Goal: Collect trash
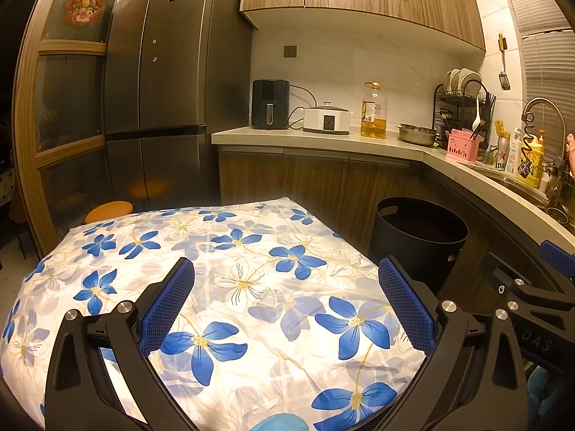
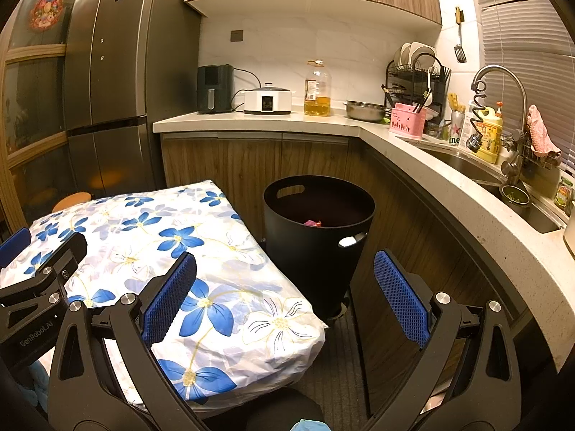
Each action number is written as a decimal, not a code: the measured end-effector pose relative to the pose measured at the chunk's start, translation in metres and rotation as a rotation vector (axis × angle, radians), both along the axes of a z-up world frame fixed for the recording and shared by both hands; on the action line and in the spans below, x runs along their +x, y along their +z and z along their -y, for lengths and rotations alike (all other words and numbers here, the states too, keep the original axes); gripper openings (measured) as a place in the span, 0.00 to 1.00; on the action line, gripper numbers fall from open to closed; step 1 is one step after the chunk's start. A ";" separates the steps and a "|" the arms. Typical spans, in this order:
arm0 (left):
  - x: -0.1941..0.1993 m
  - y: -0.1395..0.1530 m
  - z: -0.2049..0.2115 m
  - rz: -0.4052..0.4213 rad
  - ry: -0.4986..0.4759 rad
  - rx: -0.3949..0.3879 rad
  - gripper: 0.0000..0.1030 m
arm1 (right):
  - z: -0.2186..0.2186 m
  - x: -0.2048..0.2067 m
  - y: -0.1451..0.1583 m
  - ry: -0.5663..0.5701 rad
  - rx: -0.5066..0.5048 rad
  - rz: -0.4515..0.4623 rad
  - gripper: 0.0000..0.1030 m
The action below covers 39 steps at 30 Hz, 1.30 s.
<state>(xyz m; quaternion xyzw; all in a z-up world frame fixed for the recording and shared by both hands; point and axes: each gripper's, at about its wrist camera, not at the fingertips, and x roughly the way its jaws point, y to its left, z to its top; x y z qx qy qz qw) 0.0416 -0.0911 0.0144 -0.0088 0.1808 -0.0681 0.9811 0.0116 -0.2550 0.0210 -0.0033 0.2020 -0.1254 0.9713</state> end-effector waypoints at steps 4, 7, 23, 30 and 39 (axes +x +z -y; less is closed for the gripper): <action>-0.001 0.000 0.000 0.000 0.000 0.001 0.95 | 0.000 0.000 0.000 0.000 0.001 0.000 0.95; 0.000 0.000 0.000 0.000 0.000 0.000 0.95 | 0.001 0.000 0.000 0.000 0.001 0.000 0.95; 0.000 -0.002 0.000 -0.001 0.000 0.005 0.95 | 0.003 0.001 0.000 0.000 0.003 -0.001 0.95; 0.000 -0.001 0.001 -0.001 -0.001 0.005 0.95 | 0.003 0.001 0.000 0.001 0.003 -0.001 0.95; 0.001 -0.005 -0.002 -0.002 -0.005 0.011 0.95 | 0.003 0.001 -0.001 -0.002 0.004 -0.003 0.95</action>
